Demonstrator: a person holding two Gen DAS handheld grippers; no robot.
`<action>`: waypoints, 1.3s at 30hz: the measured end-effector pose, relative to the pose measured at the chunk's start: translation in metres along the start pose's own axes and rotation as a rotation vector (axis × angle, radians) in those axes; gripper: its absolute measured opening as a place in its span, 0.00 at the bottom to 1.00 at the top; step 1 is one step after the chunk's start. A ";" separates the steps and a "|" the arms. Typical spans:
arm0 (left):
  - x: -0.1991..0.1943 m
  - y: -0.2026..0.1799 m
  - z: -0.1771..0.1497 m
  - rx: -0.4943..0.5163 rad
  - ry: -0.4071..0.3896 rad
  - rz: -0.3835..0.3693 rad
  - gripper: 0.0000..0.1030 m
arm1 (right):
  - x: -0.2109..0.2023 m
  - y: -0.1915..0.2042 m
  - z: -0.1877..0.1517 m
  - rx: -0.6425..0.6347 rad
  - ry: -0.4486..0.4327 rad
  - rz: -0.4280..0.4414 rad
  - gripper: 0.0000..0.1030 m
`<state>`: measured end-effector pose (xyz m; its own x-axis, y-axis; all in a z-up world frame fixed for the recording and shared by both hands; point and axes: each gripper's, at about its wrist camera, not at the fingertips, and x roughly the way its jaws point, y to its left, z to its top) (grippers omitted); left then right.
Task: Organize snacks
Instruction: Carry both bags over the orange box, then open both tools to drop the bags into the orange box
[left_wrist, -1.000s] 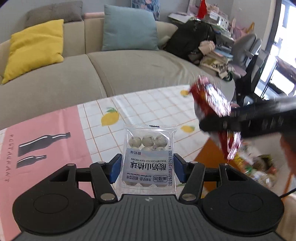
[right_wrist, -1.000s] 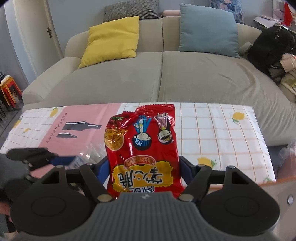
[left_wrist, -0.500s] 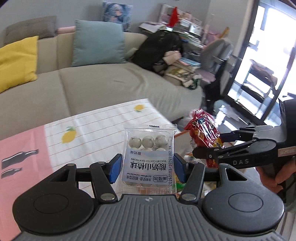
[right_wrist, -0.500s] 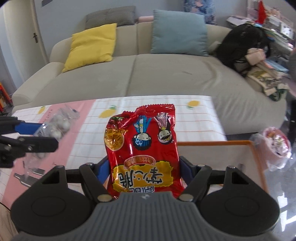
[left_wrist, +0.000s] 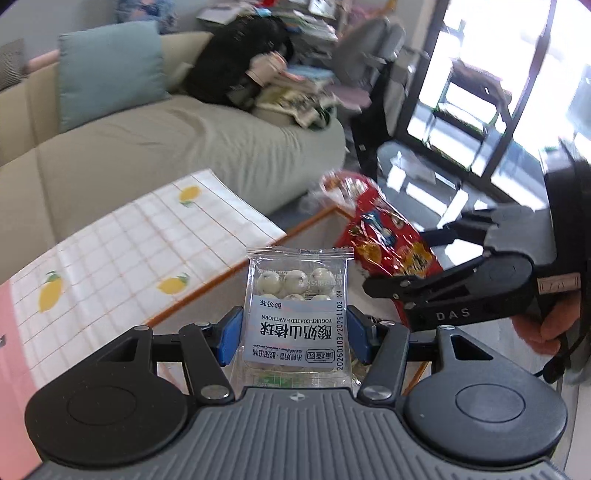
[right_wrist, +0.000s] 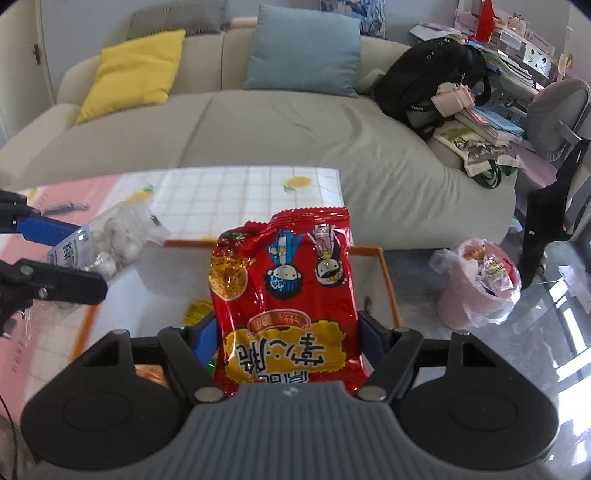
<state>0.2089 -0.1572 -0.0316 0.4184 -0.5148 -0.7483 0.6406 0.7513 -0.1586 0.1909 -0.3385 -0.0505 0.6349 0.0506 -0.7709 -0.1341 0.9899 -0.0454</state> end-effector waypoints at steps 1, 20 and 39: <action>0.008 -0.002 0.001 0.011 0.015 -0.002 0.65 | 0.005 -0.002 -0.001 -0.009 0.012 -0.005 0.71; 0.102 0.016 -0.001 0.101 0.227 0.067 0.65 | 0.107 -0.013 0.004 -0.142 0.232 -0.053 0.71; 0.128 0.001 -0.017 0.260 0.285 0.127 0.70 | 0.133 0.011 -0.004 -0.263 0.313 -0.074 0.72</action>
<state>0.2526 -0.2153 -0.1381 0.3327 -0.2617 -0.9060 0.7523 0.6530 0.0876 0.2708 -0.3217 -0.1557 0.3938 -0.1024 -0.9135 -0.3125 0.9197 -0.2378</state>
